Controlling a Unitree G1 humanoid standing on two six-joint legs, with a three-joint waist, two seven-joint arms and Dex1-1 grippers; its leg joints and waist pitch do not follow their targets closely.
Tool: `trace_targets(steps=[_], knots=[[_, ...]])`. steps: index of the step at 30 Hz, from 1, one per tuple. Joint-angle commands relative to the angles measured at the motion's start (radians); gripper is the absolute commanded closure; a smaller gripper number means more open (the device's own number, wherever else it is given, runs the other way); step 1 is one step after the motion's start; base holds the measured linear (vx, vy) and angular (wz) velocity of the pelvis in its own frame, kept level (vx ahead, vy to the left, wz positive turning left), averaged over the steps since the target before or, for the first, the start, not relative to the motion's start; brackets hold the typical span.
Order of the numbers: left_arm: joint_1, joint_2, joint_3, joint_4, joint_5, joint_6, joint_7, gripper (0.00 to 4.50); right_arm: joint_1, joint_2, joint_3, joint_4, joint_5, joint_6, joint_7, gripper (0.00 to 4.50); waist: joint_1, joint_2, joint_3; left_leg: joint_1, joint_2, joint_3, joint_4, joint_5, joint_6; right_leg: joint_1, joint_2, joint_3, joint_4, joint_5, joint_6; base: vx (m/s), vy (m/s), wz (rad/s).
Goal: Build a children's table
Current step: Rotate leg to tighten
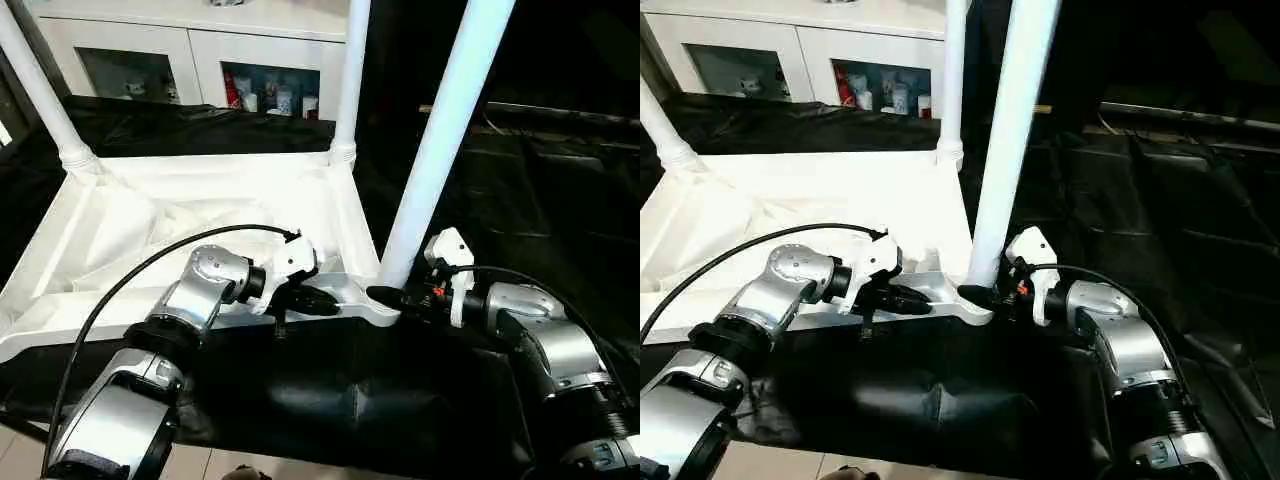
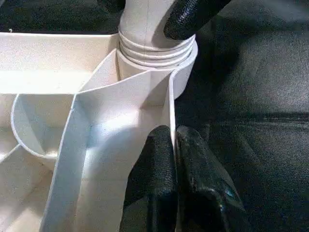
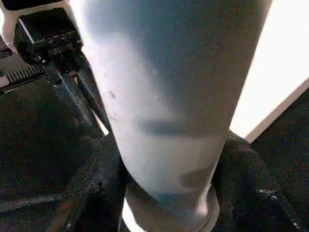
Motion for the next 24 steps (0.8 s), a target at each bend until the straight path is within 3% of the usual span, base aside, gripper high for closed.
trace_targets(steps=[1, 14, 18, 21, 24], knots=[[0.007, 0.004, 0.003, -0.008, -0.011, 0.005, 0.004, 4.5, -0.007, -0.002, -0.003, 0.005, 0.005, 0.002, 0.009, 2.4, 0.003, -0.014, -0.07, 0.025, 0.062, -0.026, -0.057, -0.169, 0.063, 0.045, -0.069, 0.043, -0.056, -0.13, -0.253, 0.0, 0.0, 0.0], [0.005, -0.005, 0.008, -0.005, -0.01, 0.016, 0.03, 4.5, 0.02, 0.015, -0.007, 0.015, -0.001, -0.004, -0.028, 2.48, 0.001, -0.01, -0.069, 0.025, 0.063, -0.028, -0.058, -0.199, 0.046, 0.044, -0.069, 0.044, -0.058, -0.149, -0.25, 0.0, 0.0, 0.0], [-0.024, -0.044, 0.02, 0.052, 0.02, 0.023, 0.167, 4.5, 0.007, 0.089, -0.055, 0.101, -0.035, -0.018, -0.22, 2.48, -0.011, -0.012, -0.065, 0.028, 0.06, -0.032, -0.062, -0.249, 0.017, 0.039, -0.072, 0.044, -0.069, -0.234, -0.234, 0.0, 0.0, 0.0], [-0.062, -0.097, 0.018, 0.107, 0.044, 0.045, 0.277, 4.5, -0.02, 0.189, -0.097, 0.175, -0.054, -0.002, -0.433, 2.49, -0.022, -0.014, -0.061, 0.032, 0.059, -0.035, -0.068, -0.308, -0.015, 0.033, -0.072, 0.045, -0.083, -0.345, -0.2, 0.0, 0.0, 0.0], [-0.116, -0.169, 0.021, 0.179, 0.067, 0.071, 0.431, 4.5, -0.057, 0.291, -0.108, 0.228, -0.076, 0.001, -0.608, 2.5, -0.026, -0.009, -0.06, 0.039, 0.059, -0.04, -0.072, -0.346, -0.042, 0.025, -0.07, 0.044, -0.087, -0.38, -0.182, 0.0, 0.0, 0.0]])
